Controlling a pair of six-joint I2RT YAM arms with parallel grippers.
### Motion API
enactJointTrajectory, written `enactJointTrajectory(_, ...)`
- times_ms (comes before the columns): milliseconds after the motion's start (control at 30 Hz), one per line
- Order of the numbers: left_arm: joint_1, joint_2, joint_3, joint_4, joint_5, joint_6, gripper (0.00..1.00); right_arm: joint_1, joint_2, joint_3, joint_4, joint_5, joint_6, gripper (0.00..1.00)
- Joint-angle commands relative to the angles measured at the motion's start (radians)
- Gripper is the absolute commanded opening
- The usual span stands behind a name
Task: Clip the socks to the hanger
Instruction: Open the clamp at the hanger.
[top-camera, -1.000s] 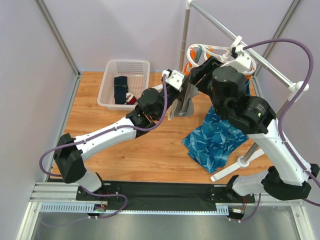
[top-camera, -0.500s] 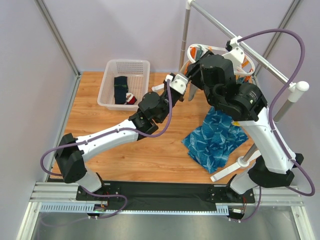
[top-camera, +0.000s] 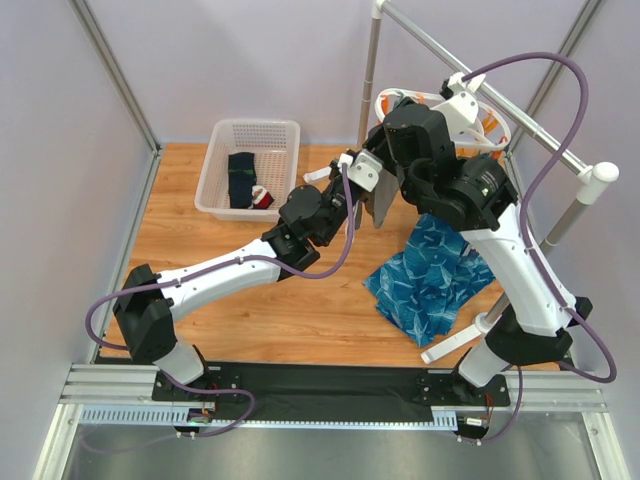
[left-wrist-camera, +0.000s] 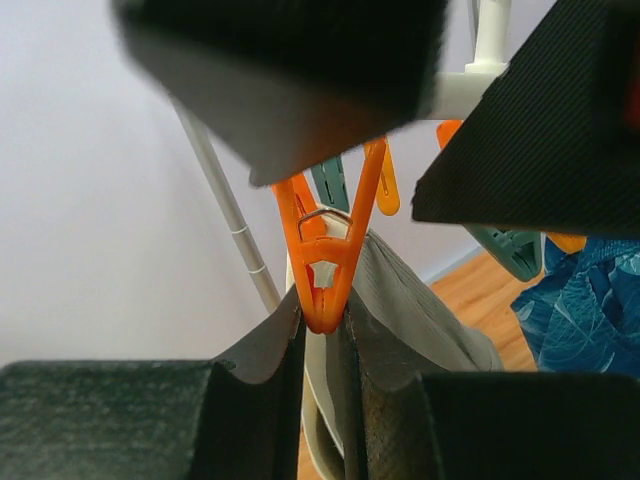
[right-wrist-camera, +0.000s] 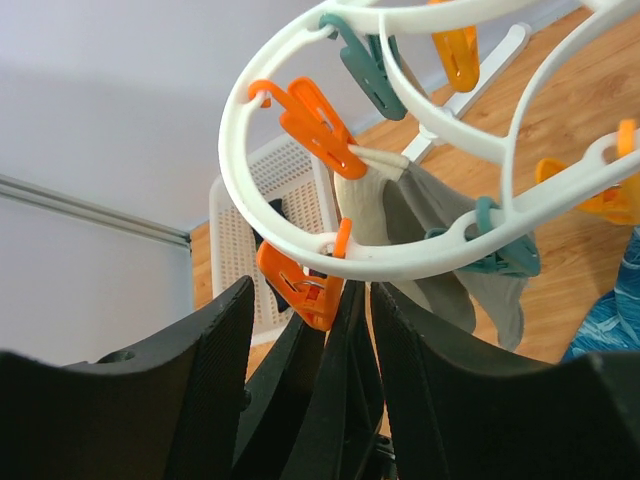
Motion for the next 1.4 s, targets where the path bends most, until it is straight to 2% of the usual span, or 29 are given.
enactJointTrajectory(0, -0.011, -0.003, 0.02, 0.063, 0.037, 0.033, 0.0, 0.003, 0.013, -0.017, 0.04, -0.009, 0.024, 0.52)
enactJointTrajectory(100, -0.012, -0.008, 0.016, 0.065, 0.048, 0.019, 0.0, -0.011, -0.004, -0.048, 0.086, -0.027, 0.011, 0.52)
enactJointTrajectory(467, -0.017, 0.01, 0.025, 0.057, 0.045, 0.042, 0.0, -0.033, 0.057, 0.034, 0.03, 0.01, -0.005, 0.5)
enactJointTrajectory(667, -0.017, 0.018, 0.025, 0.055, 0.042, 0.05, 0.0, -0.034, 0.057, 0.031, 0.031, 0.048, -0.02, 0.5)
enactJointTrajectory(867, -0.017, 0.02, 0.026, 0.057, 0.037, 0.056, 0.0, -0.034, 0.06, 0.048, 0.027, 0.059, -0.04, 0.45)
enactJointTrajectory(1367, -0.017, 0.01, 0.023, 0.051, 0.043, 0.051, 0.0, -0.046, 0.072, 0.039, 0.022, 0.102, -0.071, 0.44)
